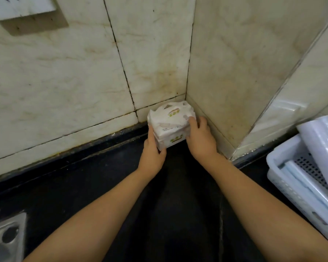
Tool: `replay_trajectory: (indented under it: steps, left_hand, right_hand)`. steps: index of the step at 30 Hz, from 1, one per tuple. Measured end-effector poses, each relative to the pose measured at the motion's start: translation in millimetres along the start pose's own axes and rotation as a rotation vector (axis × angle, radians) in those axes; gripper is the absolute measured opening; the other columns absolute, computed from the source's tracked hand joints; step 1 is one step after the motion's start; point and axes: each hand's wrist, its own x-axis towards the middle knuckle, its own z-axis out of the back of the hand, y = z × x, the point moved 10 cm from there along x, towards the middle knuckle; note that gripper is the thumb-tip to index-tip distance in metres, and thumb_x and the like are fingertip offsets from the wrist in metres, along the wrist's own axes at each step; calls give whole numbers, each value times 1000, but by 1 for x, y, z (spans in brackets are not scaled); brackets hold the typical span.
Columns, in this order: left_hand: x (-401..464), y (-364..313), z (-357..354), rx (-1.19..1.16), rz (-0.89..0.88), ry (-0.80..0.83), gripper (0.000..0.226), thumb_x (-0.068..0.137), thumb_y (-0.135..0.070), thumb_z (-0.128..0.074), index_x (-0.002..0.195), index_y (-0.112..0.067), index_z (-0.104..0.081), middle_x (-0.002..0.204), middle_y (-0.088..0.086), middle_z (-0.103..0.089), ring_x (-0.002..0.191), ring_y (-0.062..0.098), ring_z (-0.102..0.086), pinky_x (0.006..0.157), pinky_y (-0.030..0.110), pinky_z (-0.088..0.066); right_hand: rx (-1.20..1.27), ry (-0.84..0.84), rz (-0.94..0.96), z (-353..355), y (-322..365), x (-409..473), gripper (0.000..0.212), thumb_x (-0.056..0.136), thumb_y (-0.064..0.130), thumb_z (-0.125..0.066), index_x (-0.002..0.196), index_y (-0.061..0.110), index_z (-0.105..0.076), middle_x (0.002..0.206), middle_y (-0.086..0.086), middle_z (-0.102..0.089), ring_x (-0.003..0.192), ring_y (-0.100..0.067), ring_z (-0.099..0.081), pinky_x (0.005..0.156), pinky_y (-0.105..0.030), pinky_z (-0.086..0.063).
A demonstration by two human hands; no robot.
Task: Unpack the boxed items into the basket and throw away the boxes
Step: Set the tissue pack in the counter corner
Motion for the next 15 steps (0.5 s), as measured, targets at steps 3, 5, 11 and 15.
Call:
replay_trajectory:
  steps: [3,5,11,15]
  left_hand:
    - [-22,-8,-2,112,-10,68,76,90,-12,-53,147,-36,-8,139,6,-40,114,15,-51,96,34,-47]
    - [-39,-20,-8,158,-44,112,70,91,-14,-52,146,-33,-13,136,4,-40,110,10,-49,89,26,-43]
    - [-102,-97,-73,126,-250,301,49,90,-11,-52,136,-23,-40,111,-4,-52,98,8,-55,82,24,-45]
    - [-145,-150,-138,99,-403,462,38,90,-9,-50,126,-20,-51,107,-2,-57,97,8,-55,86,24,-46]
  right_hand:
    - [-45,-12,1,24,10,-42,57,92,18,-50,143,15,-24,149,-15,-26,125,-32,-40,90,-44,-48]
    - [-78,-9,15,40,13,-77,53,94,21,-46,143,15,-27,149,-11,-30,128,-29,-39,95,-41,-46]
    - [-89,-75,-35,115,-34,-178,32,94,22,-45,123,16,-54,121,-5,-57,108,-24,-56,80,-39,-52]
    - [-26,-115,-260,159,-116,-221,29,93,15,-45,118,13,-61,119,-9,-64,108,-26,-60,89,-37,-49]
